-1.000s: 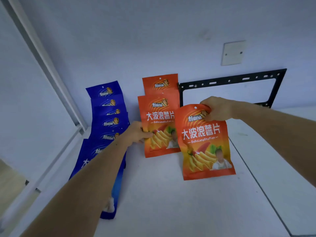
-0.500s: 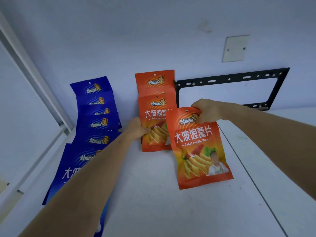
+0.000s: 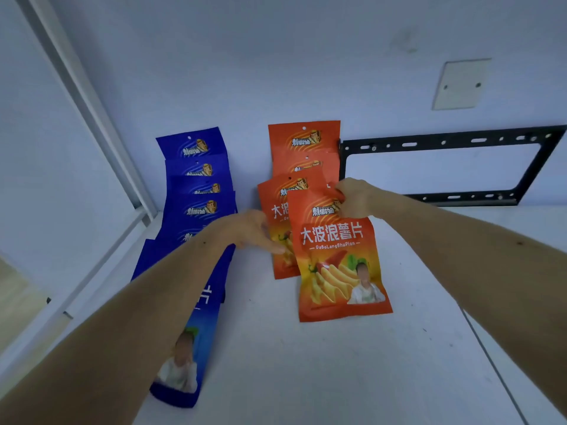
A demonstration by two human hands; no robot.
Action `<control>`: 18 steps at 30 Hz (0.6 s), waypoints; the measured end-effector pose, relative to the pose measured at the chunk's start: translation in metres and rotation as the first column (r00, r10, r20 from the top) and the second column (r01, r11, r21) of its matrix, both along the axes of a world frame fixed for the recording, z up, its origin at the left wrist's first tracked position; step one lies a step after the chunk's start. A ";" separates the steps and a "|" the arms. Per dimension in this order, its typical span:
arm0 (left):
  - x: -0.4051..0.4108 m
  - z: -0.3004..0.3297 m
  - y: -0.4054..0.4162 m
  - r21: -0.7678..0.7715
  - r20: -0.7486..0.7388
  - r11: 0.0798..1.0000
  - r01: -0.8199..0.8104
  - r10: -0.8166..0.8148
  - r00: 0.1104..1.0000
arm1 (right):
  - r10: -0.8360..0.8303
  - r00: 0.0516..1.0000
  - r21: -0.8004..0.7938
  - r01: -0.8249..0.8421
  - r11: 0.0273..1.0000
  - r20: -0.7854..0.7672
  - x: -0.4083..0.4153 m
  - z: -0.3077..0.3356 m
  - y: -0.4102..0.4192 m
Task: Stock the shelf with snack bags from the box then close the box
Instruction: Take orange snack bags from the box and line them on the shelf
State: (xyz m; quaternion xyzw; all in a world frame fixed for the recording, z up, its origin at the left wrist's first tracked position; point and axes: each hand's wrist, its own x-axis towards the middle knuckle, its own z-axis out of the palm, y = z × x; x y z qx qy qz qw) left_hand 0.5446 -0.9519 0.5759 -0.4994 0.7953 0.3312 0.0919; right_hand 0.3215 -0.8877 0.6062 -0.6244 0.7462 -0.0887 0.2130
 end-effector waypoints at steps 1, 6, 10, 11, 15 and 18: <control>-0.001 -0.002 0.005 0.032 0.024 0.999 0.013 -0.013 1.000 | 0.002 1.000 -0.013 -0.002 1.000 -0.024 0.004 -0.004 -0.005; -0.010 -0.023 0.026 0.097 -0.005 0.989 -0.113 0.114 0.993 | -0.007 0.990 -0.107 -0.008 0.994 -0.143 0.027 -0.020 -0.022; -0.013 -0.032 0.025 0.114 -0.101 0.980 -0.161 0.173 0.980 | -0.077 0.987 -0.266 0.037 0.963 -0.141 0.032 -0.034 -0.022; -0.014 -0.034 0.024 0.106 -0.111 0.980 -0.168 0.180 0.977 | -0.127 0.983 -0.317 0.081 0.945 -0.130 0.031 -0.037 -0.021; -0.019 -0.036 0.023 0.063 -0.140 0.982 -0.176 0.183 0.973 | -0.322 0.944 -0.363 0.275 0.891 -0.075 0.017 -0.046 -0.013; -0.022 -0.036 0.023 0.060 -0.142 0.983 -0.174 0.181 0.973 | -0.359 0.932 -0.102 0.362 0.927 0.041 0.003 -0.050 -0.003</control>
